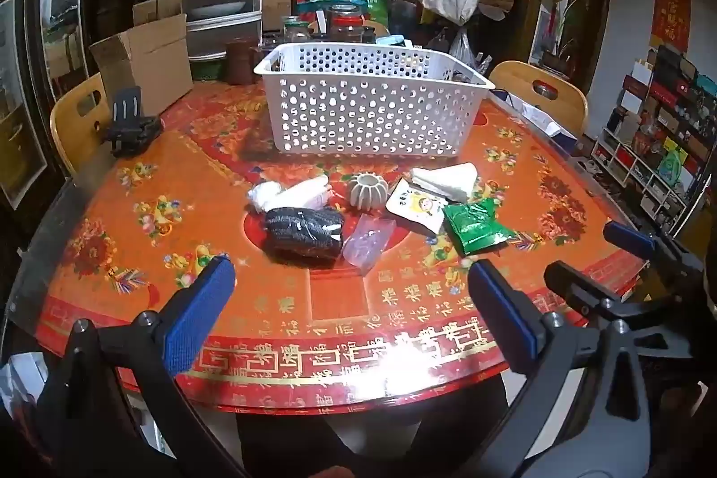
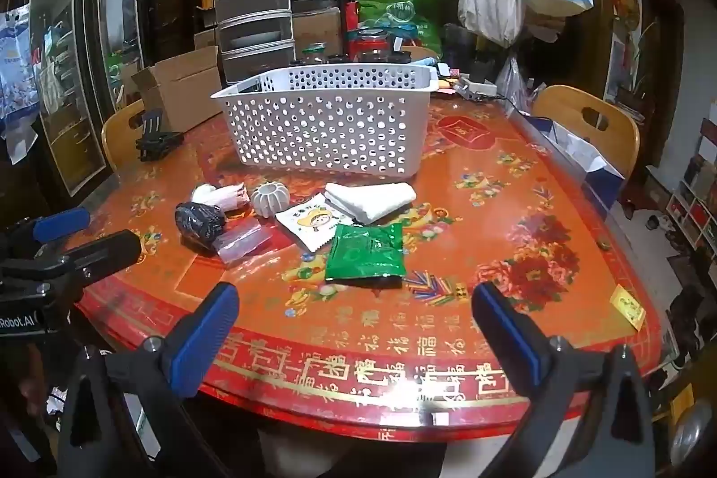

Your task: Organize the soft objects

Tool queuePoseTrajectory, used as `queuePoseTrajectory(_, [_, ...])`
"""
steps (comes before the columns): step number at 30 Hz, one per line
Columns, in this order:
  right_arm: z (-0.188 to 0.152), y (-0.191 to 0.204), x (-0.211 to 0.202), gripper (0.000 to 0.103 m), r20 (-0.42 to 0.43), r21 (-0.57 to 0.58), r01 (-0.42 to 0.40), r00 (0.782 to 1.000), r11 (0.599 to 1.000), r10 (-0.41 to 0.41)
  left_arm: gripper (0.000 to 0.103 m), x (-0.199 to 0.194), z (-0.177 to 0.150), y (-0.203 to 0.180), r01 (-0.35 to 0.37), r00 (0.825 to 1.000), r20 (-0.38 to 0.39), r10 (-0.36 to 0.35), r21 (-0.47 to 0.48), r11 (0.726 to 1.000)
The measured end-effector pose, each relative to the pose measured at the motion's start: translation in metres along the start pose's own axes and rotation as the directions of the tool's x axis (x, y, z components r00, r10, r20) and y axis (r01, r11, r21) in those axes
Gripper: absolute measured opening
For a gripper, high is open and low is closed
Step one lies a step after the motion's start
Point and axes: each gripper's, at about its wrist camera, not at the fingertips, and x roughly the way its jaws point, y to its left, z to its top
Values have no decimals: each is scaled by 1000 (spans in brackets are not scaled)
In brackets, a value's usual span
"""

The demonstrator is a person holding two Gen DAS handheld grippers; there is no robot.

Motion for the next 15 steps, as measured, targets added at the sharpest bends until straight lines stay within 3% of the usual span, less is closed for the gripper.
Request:
queuePoseTrajectory(6, [0,0,1,103,0,7,-4,1000,1000,4,103,-7,1,-4,-24,999,43,23,26,999])
queuePoseTrajectory(15, [-4,2,2,103,-14,8,-7,1000,1000,7,103,-5,1,-7,-68,997,25,67,40,997])
